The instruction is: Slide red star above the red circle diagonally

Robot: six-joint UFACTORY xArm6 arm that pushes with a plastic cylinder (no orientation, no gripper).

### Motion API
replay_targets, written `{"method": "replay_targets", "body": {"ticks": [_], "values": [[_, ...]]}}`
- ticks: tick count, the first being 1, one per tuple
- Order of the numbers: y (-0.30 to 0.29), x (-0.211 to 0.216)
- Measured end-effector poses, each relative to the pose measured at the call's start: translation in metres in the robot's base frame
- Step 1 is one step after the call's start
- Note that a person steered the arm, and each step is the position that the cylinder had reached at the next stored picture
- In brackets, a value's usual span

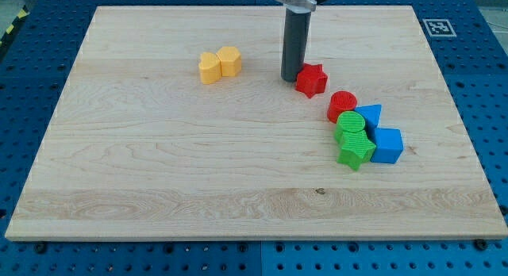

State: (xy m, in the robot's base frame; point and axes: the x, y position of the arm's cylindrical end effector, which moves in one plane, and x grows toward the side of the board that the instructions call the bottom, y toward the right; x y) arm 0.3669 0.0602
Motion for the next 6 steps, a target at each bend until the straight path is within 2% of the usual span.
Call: {"method": "replay_targets", "body": {"ticks": [1,2,3,5,6], "values": [[0.016,0.002],[-0.014,0.005],[-0.007,0.017],[0.048,0.02],[0.052,0.005]]}}
